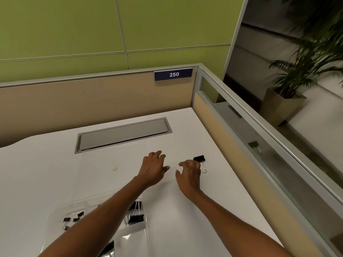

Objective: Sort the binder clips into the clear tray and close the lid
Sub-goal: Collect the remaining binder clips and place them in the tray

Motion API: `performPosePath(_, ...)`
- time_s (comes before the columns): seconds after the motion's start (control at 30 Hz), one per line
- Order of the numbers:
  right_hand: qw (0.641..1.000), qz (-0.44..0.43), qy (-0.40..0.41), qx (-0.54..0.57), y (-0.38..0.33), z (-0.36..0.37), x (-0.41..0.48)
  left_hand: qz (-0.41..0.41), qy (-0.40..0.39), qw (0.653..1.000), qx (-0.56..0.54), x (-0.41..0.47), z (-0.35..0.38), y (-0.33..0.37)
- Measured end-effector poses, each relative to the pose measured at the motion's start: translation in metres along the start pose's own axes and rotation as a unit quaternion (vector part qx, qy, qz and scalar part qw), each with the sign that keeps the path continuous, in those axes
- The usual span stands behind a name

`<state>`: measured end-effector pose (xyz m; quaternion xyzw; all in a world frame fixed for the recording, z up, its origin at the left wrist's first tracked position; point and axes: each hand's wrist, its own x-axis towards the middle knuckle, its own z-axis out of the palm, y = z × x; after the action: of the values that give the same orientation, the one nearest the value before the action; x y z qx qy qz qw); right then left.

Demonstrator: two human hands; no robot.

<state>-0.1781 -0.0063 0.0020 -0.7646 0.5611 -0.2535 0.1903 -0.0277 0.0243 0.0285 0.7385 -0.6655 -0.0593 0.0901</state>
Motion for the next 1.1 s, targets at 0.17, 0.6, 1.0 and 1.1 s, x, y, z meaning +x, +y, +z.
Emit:
performPosePath(0.17,0.999,0.032,0.009,-0.021,0.025,-0.008,0.022,0.018,-0.013,1.000,-0.001,0.029,0.006,0.017)
performPosePath(0.6,0.994,0.091,-0.003,-0.062,0.071,-0.023,0.074,0.060,-0.029,0.998,-0.001,0.093,0.025,0.048)
performPosePath(1.0,0.981,0.122,-0.088,-0.125,0.086,-0.012,0.098,0.072,-0.064,0.995,0.018,0.115,0.044,0.050)
performPosePath(1.1,0.974,0.133,-0.105,-0.151,0.086,-0.007,0.100,0.061,-0.076,0.995,0.020,0.116,0.045,0.047)
